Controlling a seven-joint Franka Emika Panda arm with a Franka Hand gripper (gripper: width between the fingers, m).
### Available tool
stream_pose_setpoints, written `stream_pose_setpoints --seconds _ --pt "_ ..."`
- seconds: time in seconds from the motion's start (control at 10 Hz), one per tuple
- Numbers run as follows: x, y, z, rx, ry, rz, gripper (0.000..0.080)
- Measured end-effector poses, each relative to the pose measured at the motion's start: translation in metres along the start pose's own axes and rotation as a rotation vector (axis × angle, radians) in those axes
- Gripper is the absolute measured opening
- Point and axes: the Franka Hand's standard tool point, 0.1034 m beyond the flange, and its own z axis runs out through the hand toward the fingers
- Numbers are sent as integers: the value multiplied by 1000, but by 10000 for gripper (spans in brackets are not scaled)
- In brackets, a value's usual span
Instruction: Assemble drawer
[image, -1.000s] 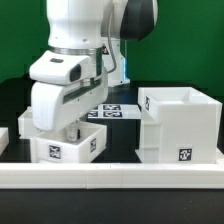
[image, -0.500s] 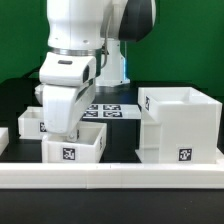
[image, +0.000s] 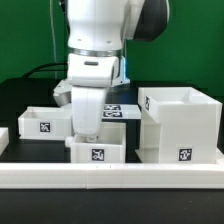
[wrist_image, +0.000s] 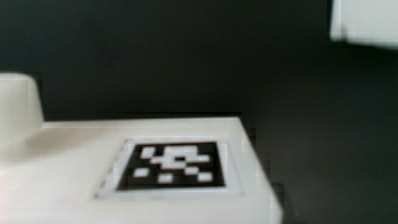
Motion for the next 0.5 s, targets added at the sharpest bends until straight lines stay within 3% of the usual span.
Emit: stream_pose_setpoints --seconds 0.1,0.5 --pt "7 0 2 3 4 5 41" --pt "5 -1 4 7 4 11 41"
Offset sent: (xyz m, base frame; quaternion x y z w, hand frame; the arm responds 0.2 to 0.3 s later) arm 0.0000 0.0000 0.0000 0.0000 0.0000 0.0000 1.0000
